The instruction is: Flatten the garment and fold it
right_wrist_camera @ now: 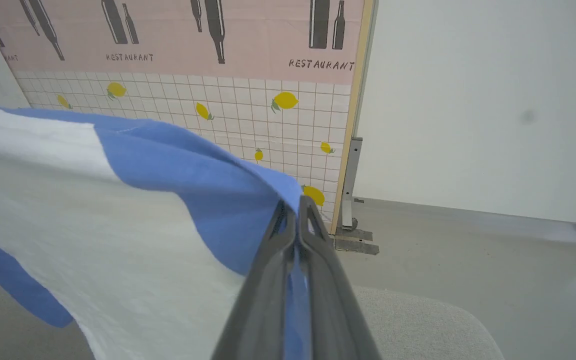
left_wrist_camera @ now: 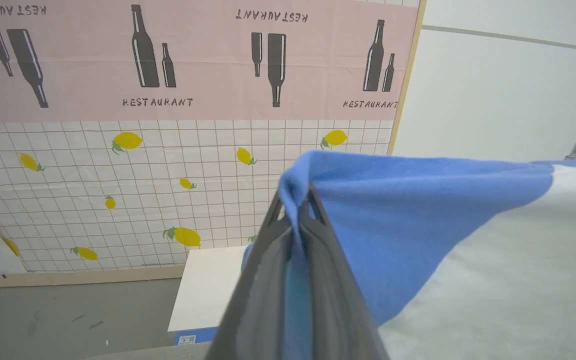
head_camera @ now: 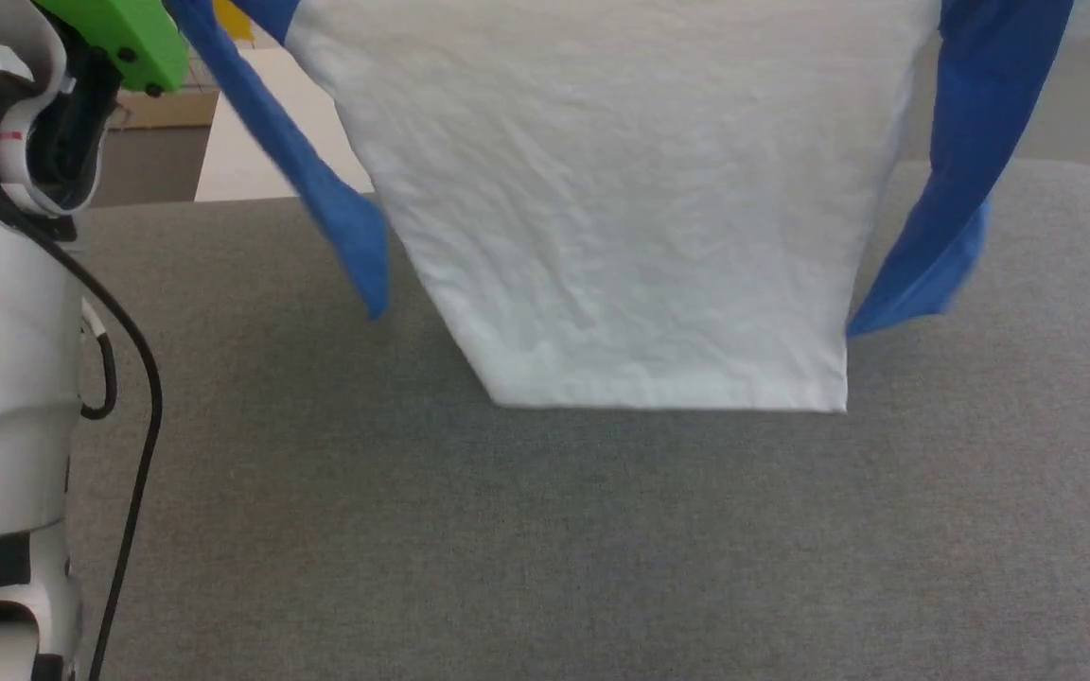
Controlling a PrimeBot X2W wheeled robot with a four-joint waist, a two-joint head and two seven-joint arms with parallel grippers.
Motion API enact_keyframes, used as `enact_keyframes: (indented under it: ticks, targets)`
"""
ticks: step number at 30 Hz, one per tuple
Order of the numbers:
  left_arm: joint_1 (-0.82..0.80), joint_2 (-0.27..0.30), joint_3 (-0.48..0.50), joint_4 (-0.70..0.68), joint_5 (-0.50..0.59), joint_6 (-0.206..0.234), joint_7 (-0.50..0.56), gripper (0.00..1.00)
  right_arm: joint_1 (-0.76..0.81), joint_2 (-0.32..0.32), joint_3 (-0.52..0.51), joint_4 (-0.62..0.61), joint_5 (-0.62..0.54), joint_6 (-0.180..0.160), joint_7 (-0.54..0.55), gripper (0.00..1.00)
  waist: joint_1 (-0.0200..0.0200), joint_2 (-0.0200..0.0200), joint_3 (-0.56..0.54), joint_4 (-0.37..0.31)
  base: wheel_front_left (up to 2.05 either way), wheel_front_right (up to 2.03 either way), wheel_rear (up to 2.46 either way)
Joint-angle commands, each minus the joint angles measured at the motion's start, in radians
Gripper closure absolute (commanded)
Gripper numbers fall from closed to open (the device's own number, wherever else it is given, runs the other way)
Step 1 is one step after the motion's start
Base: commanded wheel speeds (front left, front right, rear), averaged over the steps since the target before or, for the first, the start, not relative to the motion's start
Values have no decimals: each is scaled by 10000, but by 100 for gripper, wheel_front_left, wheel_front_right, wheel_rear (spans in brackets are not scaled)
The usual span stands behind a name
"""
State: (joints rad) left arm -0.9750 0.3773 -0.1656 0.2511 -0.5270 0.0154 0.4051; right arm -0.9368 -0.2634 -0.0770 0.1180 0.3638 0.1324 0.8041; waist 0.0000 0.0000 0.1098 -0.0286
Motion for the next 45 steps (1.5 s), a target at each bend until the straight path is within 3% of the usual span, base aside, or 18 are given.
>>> enact_keyframes:
  ticks: [1, 7, 15, 24, 29, 33, 37, 45]
  targets:
    - [-192, 175, 87, 99, 116, 118, -51, 100, -246, -73, -123, 124, 39, -17, 47, 100, 0, 0, -122, -18, 0, 0, 0]
    - [-734, 386, 128, 489, 316, 303, -45, 100, -1053, 95, -235, 516, -93, -17, 196, 100, 0, 0, 304, -92, 0, 0, 0]
    - [-2176, 419, 328, 1116, 315, 559, -43, 100, -2835, 486, -464, 1173, -954, -17, 321, 100, 0, 0, 1953, -173, 0, 0, 0]
    - [-4059, 664, 1013, 1170, 688, 1419, -1310, 100, -5652, 1005, -977, 2203, -2528, -17, -1570, 100, 0, 0, 3739, -183, 0, 0, 0]
    - [-4710, 763, 1244, 1059, 885, 1601, -2318, 100, -6755, 1137, -1288, 2871, -3146, -17, -2846, 100, 0, 0, 4261, -69, 0, 0, 0]
    - [-4853, 694, 1441, 1206, 687, 1538, -2783, 100, -7070, 1107, -1189, 3217, -3158, -17, -3435, 100, 0, 0, 4481, 85, 0, 0, 0]
    - [-4386, 547, 1453, 1267, 455, 1203, -3253, 100, -6582, 951, -645, 3327, -2585, -17, -3730, 100, 0, 0, 4529, 264, 0, 0, 0]
    - [-2109, 342, 1143, 1317, 85, 357, -3711, 100, -3491, 433, 610, 2165, -596, -17, -4020, 100, 0, 0, 3948, 510, 0, 0, 0]
